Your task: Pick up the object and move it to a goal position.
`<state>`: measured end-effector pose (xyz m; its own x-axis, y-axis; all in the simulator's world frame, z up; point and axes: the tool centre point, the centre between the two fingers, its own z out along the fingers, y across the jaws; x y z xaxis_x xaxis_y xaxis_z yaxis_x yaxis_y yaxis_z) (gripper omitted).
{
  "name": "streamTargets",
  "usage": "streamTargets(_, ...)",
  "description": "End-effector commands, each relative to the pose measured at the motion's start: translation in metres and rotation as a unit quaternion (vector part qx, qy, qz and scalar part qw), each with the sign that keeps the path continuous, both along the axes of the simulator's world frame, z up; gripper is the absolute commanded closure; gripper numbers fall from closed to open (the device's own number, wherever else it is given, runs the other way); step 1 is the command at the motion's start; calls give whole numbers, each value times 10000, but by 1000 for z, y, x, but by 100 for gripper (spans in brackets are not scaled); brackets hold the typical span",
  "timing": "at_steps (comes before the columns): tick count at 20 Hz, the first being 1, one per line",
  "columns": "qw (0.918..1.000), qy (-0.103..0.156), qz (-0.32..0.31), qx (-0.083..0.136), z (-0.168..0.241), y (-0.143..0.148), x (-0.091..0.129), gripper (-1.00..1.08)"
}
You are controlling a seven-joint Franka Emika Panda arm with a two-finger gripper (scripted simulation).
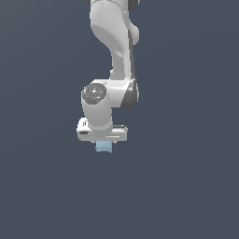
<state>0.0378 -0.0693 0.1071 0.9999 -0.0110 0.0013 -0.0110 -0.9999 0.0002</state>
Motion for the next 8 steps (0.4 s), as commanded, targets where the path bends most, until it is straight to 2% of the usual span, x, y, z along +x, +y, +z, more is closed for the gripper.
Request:
streamTargets(1,10000,6,8,2,6,-6,6,108)
streamTargets(8,10000,6,8,2,11,-12,12,108)
